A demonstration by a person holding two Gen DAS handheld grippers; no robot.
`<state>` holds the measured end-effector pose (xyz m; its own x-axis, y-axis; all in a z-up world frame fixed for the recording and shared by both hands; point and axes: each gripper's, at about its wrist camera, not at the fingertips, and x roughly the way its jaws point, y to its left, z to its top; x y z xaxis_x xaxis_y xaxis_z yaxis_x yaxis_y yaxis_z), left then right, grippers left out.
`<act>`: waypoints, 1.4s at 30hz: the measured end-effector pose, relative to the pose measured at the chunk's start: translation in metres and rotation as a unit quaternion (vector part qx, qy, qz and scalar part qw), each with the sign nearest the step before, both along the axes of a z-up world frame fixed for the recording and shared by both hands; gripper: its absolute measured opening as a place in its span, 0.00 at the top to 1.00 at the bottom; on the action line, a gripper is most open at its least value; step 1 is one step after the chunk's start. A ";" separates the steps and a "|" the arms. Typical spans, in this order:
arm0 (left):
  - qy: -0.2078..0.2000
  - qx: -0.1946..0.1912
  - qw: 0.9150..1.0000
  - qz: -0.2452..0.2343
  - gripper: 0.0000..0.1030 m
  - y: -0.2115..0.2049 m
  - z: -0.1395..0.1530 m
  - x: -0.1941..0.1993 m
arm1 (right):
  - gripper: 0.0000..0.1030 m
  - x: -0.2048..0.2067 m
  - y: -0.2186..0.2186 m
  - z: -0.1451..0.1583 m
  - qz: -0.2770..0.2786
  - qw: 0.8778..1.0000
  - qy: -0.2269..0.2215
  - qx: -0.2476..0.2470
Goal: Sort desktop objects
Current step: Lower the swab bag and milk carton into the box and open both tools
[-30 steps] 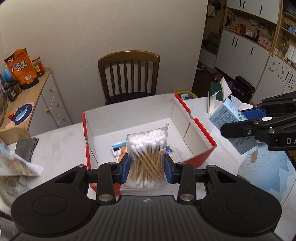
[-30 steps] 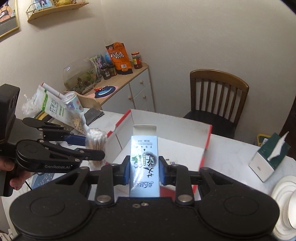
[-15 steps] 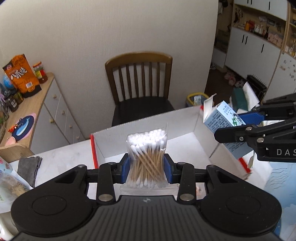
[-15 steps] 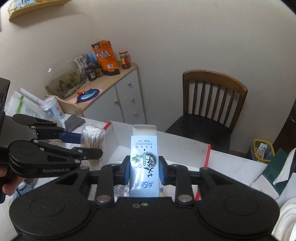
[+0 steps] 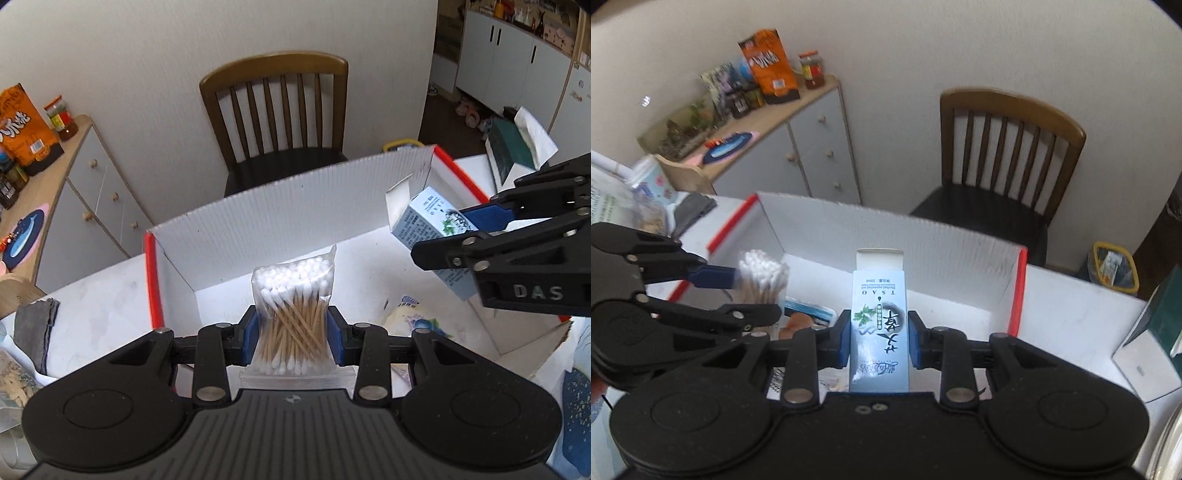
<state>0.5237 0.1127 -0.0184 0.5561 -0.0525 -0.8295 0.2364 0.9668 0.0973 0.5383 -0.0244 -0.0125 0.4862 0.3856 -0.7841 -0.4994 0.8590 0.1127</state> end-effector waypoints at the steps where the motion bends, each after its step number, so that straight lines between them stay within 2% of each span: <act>1: 0.006 0.004 1.000 -0.001 0.64 0.000 -0.003 0.002 | 0.72 0.003 0.002 -0.004 -0.001 1.000 0.003 -0.009; 4: 0.026 0.011 1.000 -0.005 0.64 0.000 -0.013 0.008 | 0.72 0.009 0.007 -0.016 -0.004 0.999 0.009 -0.034; 12: 0.065 0.025 0.997 -0.022 0.64 0.000 -0.037 0.015 | 0.73 0.014 0.019 -0.036 0.007 0.998 0.023 -0.055; 24: 0.091 0.031 0.995 -0.024 0.64 0.001 -0.049 0.017 | 0.72 0.018 0.023 -0.051 0.005 0.997 0.048 -0.066; 28: 0.096 0.027 0.995 -0.020 0.64 -0.001 -0.048 0.020 | 0.69 0.016 0.022 -0.052 0.005 0.996 0.051 -0.069; 31: 0.091 0.028 0.995 -0.017 0.61 -0.001 -0.046 0.017 | 0.66 0.014 0.019 -0.051 0.006 0.997 0.049 -0.066; 34: 0.085 0.029 0.996 -0.010 0.44 -0.001 -0.042 0.014 | 0.60 0.010 0.016 -0.047 0.008 0.997 0.047 -0.060; 35: 0.082 0.025 0.996 -0.011 0.42 0.000 -0.042 0.014 | 0.58 0.009 0.015 -0.045 0.008 0.997 0.045 -0.059; 39: 0.068 0.024 0.997 -0.009 0.40 -0.001 -0.035 0.011 | 0.58 0.006 0.009 -0.037 0.007 0.998 0.044 -0.046; 42: 0.061 0.014 0.998 -0.002 0.40 0.001 -0.028 0.009 | 0.54 0.001 0.003 -0.030 0.005 0.999 0.041 -0.035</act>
